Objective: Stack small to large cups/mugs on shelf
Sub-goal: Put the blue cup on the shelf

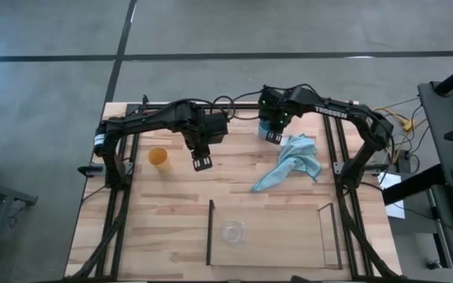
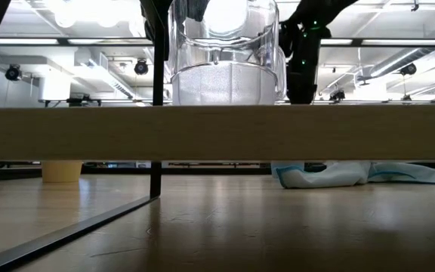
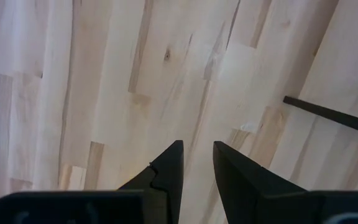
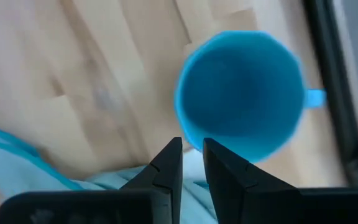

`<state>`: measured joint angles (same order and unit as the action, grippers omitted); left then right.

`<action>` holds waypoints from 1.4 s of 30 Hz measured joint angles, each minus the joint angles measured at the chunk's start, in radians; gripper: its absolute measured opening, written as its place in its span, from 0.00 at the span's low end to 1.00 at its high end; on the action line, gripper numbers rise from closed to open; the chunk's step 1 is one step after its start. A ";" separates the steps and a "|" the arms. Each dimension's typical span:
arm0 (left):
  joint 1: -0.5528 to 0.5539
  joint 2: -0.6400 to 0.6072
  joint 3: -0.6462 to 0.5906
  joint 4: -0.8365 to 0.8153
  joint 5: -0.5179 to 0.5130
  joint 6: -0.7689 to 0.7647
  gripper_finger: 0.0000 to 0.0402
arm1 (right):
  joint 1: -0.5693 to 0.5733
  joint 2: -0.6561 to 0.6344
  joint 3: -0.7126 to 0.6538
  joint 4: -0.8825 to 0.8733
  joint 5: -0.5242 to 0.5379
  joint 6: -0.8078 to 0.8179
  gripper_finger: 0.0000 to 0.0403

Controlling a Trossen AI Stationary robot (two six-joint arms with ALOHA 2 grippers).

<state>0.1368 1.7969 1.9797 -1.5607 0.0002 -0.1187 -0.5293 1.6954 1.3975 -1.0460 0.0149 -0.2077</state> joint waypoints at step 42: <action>0.000 0.000 0.000 0.013 0.000 -0.004 0.18 | -0.030 0.038 -0.021 0.110 -0.092 -0.006 0.15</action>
<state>0.1366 1.7966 1.9797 -1.5475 -0.0002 -0.1230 -0.5594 1.7336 1.3766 -0.9357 -0.0769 -0.2138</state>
